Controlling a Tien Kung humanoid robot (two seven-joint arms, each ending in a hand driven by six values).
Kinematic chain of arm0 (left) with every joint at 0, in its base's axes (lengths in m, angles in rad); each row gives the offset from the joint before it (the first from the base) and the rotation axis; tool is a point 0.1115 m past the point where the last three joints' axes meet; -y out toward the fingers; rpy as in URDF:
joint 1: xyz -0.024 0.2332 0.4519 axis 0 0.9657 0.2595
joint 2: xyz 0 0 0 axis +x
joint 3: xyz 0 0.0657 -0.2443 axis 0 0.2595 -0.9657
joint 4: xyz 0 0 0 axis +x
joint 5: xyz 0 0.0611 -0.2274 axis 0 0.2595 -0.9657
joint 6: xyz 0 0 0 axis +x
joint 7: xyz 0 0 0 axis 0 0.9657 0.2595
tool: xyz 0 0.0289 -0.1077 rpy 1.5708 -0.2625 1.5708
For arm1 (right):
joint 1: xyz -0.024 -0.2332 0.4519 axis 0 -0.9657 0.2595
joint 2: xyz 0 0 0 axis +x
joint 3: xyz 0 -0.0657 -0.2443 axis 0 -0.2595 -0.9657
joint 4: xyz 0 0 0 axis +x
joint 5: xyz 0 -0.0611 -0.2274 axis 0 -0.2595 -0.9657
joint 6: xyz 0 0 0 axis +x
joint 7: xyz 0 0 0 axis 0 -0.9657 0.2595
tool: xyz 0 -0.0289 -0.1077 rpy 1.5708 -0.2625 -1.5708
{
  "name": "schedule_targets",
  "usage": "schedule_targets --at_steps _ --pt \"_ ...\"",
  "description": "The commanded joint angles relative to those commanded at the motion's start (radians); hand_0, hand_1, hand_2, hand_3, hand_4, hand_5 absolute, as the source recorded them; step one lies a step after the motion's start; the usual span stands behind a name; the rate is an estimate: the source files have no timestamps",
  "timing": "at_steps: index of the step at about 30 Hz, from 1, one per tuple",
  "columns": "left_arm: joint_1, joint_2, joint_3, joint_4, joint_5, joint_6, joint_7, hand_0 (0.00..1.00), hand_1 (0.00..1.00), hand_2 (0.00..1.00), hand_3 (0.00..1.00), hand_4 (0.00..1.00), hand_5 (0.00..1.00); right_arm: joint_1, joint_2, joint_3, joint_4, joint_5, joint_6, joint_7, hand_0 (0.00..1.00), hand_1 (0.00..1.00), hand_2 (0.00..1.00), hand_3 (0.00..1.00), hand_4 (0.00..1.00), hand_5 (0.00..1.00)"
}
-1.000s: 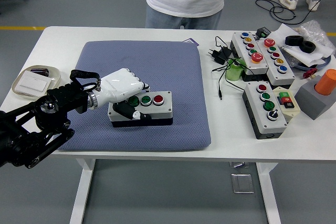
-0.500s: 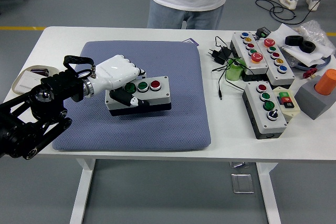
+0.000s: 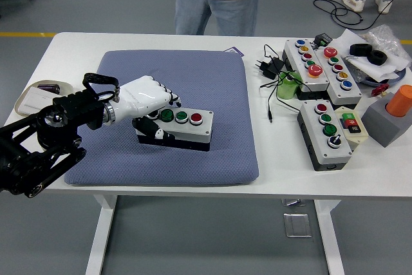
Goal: Pick up the button,place it on the desk,press the button,press the button
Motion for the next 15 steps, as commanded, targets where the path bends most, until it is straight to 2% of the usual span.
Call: schedule_targets --at_steps 3,4,5,9,10,15 --pt "0.005 -0.001 -0.016 -0.006 0.000 0.000 0.002 0.504 0.686 0.746 0.755 0.954 0.338 -0.002 0.000 -0.004 0.000 0.003 0.000 0.002 0.694 0.651 0.682 0.601 0.320 0.087" --pt "0.010 -0.001 -0.031 -0.016 0.000 -0.006 0.005 0.576 0.745 0.824 0.846 0.988 0.380 -0.003 0.000 -0.004 0.000 -0.002 0.000 0.001 0.690 0.651 0.681 0.602 0.319 0.088" --pt "0.012 -0.002 -0.037 -0.019 0.000 -0.008 0.005 0.576 0.745 0.824 0.846 0.988 0.380 -0.003 0.000 -0.004 0.000 -0.004 0.001 0.000 0.690 0.651 0.681 0.602 0.319 0.088" --pt "0.041 0.002 -0.141 -0.103 0.000 -0.030 0.018 0.576 0.745 0.824 0.846 0.988 0.380 -0.004 -0.001 -0.021 0.000 0.022 0.000 0.009 0.690 0.651 0.681 0.602 0.319 0.088" --pt "0.044 0.005 -0.172 -0.130 0.000 -0.034 0.019 0.674 0.817 0.893 0.906 0.998 0.409 0.001 -0.002 -0.022 0.000 0.019 0.001 0.012 0.689 0.648 0.677 0.601 0.319 0.088" --pt "0.073 0.019 -0.282 -0.244 0.000 -0.072 0.029 0.674 0.817 0.893 0.906 0.998 0.409 0.007 -0.009 -0.048 0.000 0.026 0.000 0.012 0.689 0.648 0.677 0.601 0.319 0.088"
